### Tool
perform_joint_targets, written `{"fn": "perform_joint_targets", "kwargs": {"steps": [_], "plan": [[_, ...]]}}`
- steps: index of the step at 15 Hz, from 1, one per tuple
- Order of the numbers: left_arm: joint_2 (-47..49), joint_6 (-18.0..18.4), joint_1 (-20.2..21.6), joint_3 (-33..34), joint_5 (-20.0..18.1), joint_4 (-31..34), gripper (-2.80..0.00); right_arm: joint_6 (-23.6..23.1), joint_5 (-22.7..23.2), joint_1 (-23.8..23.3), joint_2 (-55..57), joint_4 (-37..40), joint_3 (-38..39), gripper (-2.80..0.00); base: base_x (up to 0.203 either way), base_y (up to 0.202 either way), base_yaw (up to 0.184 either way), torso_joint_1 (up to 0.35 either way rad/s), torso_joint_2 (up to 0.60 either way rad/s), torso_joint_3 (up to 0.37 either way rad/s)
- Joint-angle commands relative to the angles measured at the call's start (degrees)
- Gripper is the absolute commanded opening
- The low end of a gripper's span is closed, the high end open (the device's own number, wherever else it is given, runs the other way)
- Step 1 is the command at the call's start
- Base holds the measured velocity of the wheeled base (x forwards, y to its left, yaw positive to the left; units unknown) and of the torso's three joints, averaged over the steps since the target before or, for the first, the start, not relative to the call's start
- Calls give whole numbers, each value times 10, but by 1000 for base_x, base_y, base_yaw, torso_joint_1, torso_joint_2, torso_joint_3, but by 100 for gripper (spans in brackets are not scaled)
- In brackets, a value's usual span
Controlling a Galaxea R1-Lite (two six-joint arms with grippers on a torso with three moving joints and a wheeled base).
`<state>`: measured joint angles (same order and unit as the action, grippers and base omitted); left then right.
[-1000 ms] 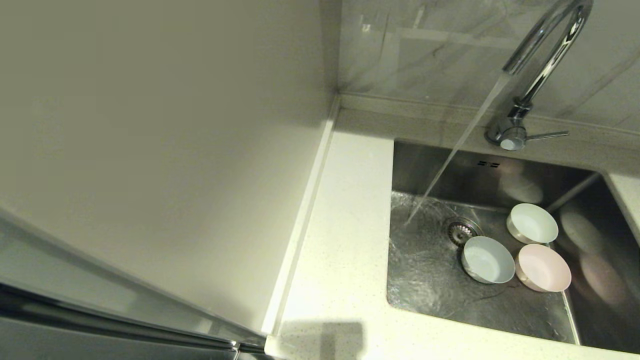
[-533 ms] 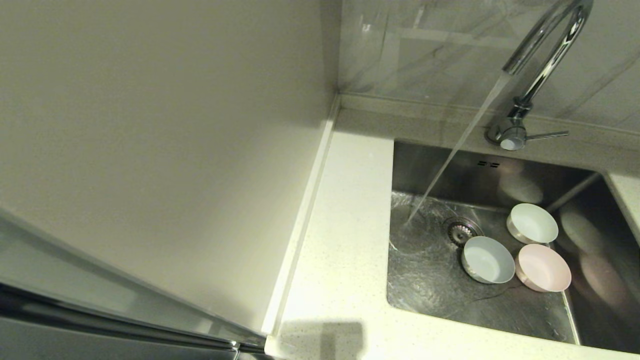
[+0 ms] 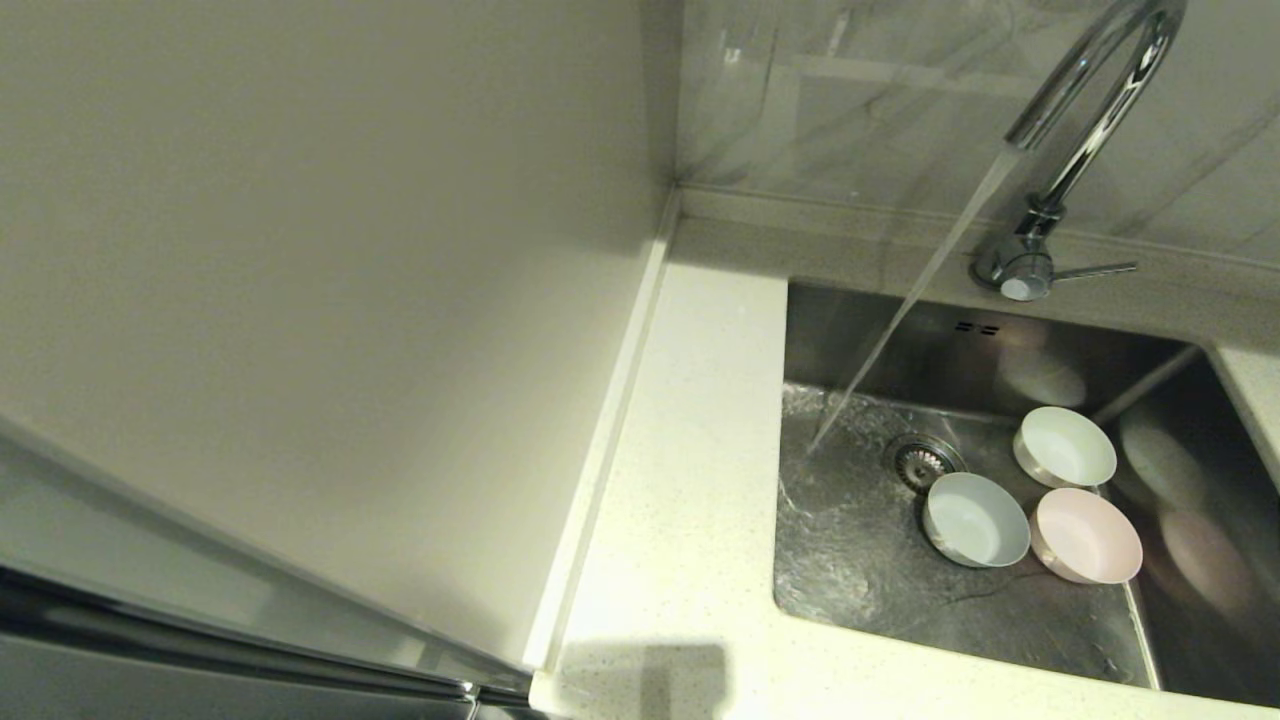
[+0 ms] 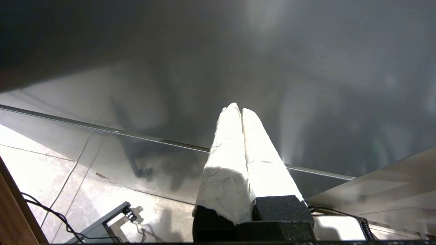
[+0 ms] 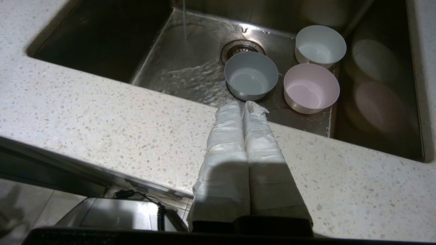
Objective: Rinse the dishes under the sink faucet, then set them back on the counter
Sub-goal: Wait for the water to rinse the bowl
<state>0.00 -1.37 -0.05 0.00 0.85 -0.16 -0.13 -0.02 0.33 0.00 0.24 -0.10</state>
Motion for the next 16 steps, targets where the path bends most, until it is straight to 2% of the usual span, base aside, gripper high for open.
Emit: {"fn": "perform_joint_targets", "kwargs": {"steps": [1, 16], "plan": [[-3, 0, 0, 0, 0, 0, -280, 0, 0, 0, 0, 0, 0, -280, 0, 0, 0, 0, 0, 0], [-2, 0, 0, 0, 0, 0, -280, 0, 0, 0, 0, 0, 0, -280, 0, 0, 0, 0, 0, 0]]}}
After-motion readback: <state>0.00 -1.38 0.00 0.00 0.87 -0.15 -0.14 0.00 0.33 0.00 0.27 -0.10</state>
